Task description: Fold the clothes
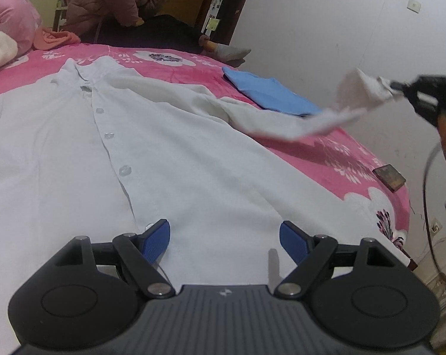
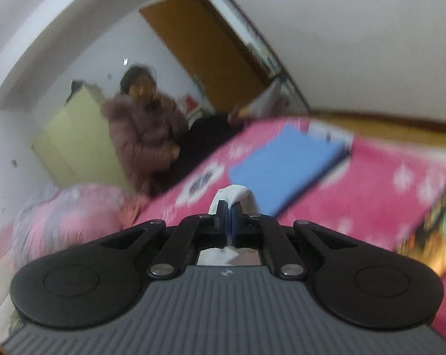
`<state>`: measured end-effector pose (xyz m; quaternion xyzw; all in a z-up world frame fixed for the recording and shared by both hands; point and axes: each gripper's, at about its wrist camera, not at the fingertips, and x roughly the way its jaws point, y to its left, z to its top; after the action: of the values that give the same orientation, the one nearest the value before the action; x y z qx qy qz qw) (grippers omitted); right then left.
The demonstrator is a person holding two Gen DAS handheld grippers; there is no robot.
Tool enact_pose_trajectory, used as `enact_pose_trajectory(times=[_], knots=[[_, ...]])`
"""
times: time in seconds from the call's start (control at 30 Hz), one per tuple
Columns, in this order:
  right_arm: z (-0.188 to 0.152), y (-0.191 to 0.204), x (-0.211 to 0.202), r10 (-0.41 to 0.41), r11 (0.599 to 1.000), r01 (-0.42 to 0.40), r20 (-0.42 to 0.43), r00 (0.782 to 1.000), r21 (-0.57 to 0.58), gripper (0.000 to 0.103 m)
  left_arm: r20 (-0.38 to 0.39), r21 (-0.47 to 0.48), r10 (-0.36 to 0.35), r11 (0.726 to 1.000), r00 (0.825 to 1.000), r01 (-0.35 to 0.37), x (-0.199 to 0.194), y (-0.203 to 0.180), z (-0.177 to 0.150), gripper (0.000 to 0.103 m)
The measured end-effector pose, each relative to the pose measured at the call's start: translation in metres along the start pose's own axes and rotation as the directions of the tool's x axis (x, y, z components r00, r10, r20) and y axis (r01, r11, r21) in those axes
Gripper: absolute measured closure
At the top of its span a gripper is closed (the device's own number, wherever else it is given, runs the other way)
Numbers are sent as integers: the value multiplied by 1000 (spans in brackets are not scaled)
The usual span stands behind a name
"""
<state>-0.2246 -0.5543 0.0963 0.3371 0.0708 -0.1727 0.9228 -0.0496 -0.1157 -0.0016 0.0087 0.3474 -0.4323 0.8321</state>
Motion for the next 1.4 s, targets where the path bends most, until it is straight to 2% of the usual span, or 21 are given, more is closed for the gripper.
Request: enact_pose_trajectory(times=[0.1, 0.2, 0.33, 0.43, 0.5, 0.57, 0.6, 0.63, 0.7, 0.77, 0.9, 0.93, 1.07, 1.13, 1.2, 1.3, 1.4], knots=[[24, -9, 26, -49, 998, 50, 25, 998, -23, 102, 0, 10, -1, 1000, 1000, 1, 0, 1, 0, 21], [35, -25, 59, -129, 991, 129, 13, 992, -25, 102, -2, 15, 1, 1000, 1000, -1, 0, 1, -1, 21], [49, -47, 98, -163, 986, 163, -4, 987, 29, 102, -8, 29, 9, 1000, 1000, -9, 0, 0, -1, 21], [63, -53, 121, -183, 983, 183, -13, 983, 16, 101, -11, 39, 20, 999, 1000, -19, 0, -2, -2, 21], [65, -58, 136, -221, 975, 223, -89, 971, 15, 99, -11, 43, 25, 999, 1000, -25, -1, -3, -3, 21], [62, -66, 148, -265, 962, 274, -194, 944, 17, 96, -11, 43, 25, 999, 1000, -25, -1, -2, -4, 21], [56, -69, 147, -283, 955, 296, -245, 928, 17, 89, -11, 42, 25, 999, 1000, -24, -1, -2, -4, 20], [51, -71, 143, -295, 951, 310, -279, 914, 11, 82, -12, 42, 24, 999, 1000, -23, -1, -2, -4, 20], [39, -65, 117, -307, 951, 307, -287, 908, -47, 76, -15, 42, 22, 999, 1000, -22, -1, -2, -3, 20], [27, -53, 81, -282, 959, 264, -279, 918, -99, 72, -19, 41, 20, 999, 1000, -19, -2, -1, -2, 20], [-1, -29, -9, -147, 985, 117, -258, 955, -128, 57, -20, 6, 8, 1000, 1000, -8, -5, 2, 0, 20], [-9, -23, -29, -114, 988, 83, -256, 960, -131, 57, -20, -6, 4, 1000, 1000, -5, -6, 3, 1, 20], [-55, -10, -89, -48, 994, 17, -282, 958, -109, 56, -18, -24, 9, 1000, 1000, -10, -13, 4, 0, 20], [-81, -9, -105, -28, 997, 6, -312, 950, -71, 56, -17, -20, 20, 1000, 1000, -20, -16, 4, -1, 20], [-115, -12, -109, -19, 1000, 12, -366, 930, -22, 56, -22, -30, 29, 999, 999, -30, -20, 5, -2, 20], [-158, -16, -102, -10, 999, 24, -431, 902, 28, 56, -25, -44, 36, 998, 999, -37, -26, 5, -4, 20], [-185, -20, -95, 8, 997, 30, -459, 888, 74, 59, -23, -40, 42, 998, 999, -43, -32, 1, -5, 20]])
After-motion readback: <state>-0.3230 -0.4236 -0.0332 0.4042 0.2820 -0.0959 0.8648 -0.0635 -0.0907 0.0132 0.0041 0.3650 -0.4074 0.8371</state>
